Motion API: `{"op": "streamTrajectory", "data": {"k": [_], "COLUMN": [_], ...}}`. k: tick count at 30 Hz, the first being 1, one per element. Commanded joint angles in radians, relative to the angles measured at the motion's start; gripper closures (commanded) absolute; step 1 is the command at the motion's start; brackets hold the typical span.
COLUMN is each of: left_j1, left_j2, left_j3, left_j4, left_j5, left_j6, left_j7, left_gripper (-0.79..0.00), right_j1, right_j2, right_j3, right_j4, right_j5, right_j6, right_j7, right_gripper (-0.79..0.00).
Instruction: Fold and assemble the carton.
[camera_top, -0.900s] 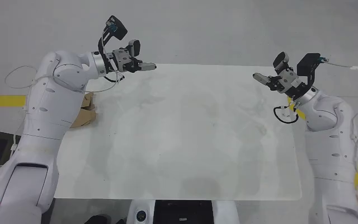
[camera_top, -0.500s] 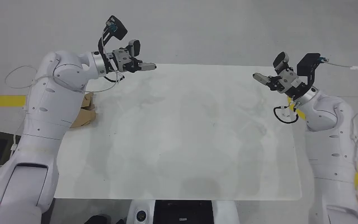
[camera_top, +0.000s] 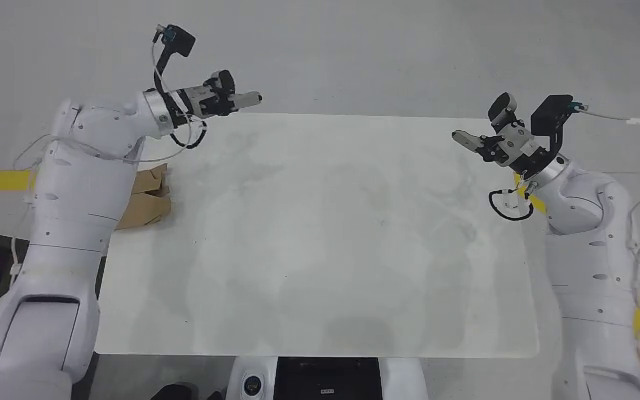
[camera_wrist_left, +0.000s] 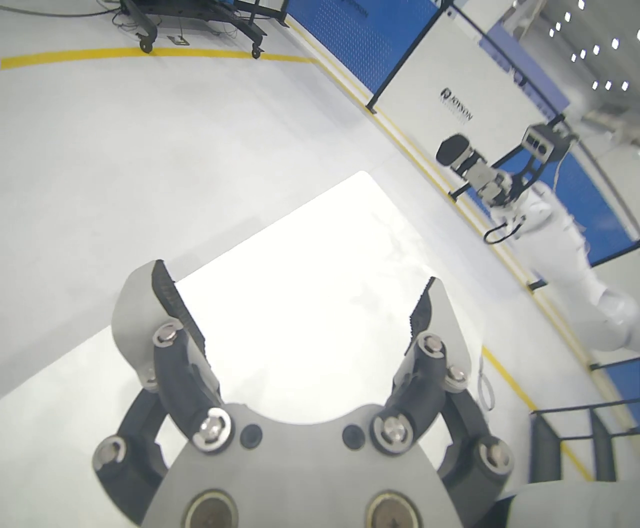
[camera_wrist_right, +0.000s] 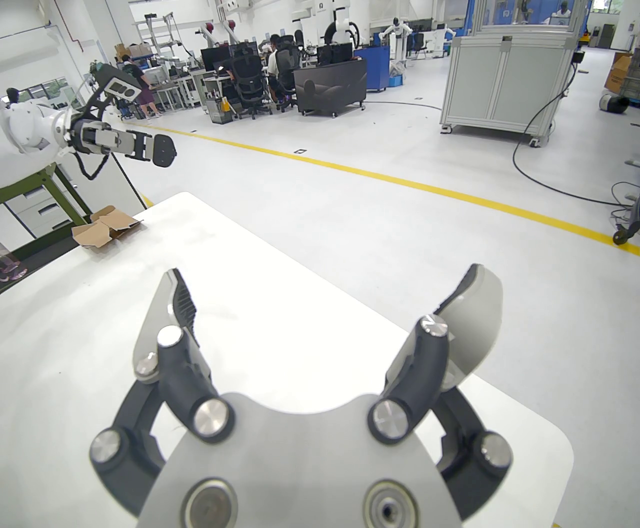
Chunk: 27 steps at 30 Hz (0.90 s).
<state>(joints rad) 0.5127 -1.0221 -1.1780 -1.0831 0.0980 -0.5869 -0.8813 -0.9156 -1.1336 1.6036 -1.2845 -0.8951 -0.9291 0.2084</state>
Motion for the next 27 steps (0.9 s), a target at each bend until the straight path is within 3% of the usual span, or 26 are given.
{"op": "streamTrajectory", "data": {"k": [1, 12, 22, 27], "left_j1": [0.006, 0.087, 0.159, 0.198], "left_j2": [0.011, 0.078, 0.137, 0.167], "left_j3": [-0.036, -0.244, -0.386, -0.465], "left_j4": [0.012, 0.076, 0.12, 0.152], "left_j5": [-0.07, -0.148, -0.084, -0.018], "left_j6": [0.026, 0.137, 0.241, 0.299], "left_j7": [-0.058, -0.131, -0.177, -0.125], "left_gripper": [-0.785, -0.785, -0.785, -0.785], "right_j1": [0.0, 0.0, 0.0, 0.0], "right_j2": [0.0, 0.0, 0.0, 0.0], "right_j3": [0.0, 0.0, 0.0, 0.0], "right_j4": [0.0, 0.0, 0.0, 0.0], "right_j5": [0.0, 0.0, 0.0, 0.0], "right_j6": [0.0, 0.0, 0.0, 0.0], "right_j7": [0.0, 0.0, 0.0, 0.0], "right_gripper": [-0.785, -0.785, -0.785, -0.785]}}
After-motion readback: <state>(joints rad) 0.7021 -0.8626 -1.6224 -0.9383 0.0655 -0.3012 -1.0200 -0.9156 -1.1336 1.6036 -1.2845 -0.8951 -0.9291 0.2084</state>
